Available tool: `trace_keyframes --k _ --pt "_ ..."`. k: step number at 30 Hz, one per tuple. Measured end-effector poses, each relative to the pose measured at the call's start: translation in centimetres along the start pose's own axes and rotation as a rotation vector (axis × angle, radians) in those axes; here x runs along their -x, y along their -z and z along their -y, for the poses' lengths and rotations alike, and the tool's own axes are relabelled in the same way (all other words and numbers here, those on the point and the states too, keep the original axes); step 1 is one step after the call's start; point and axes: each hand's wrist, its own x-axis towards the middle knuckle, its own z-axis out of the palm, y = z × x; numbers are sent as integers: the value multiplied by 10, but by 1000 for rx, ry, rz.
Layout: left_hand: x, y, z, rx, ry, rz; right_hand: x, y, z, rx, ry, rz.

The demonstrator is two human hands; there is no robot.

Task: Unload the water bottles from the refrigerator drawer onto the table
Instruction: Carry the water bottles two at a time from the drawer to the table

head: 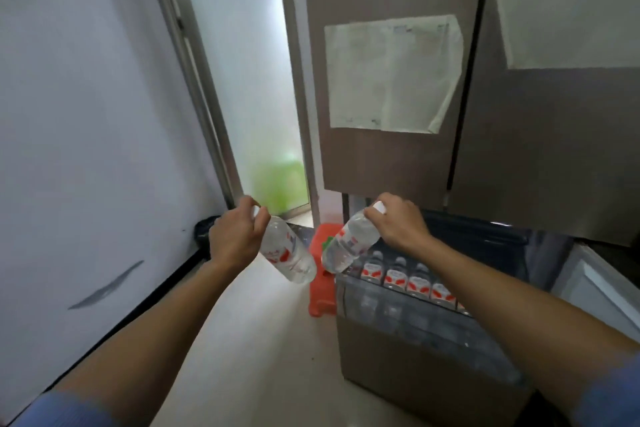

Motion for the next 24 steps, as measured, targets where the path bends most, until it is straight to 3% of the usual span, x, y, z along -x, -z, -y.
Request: trace_keyframes --k 10,16,24 --pt "97 134 240 -270 216 68 81 -192 189 330 499 355" --pt "178 222 397 -455 405 140 157 -323 312 261 649 489" --pt "253 326 546 -505 670 74 229 -444 484 117 907 612"
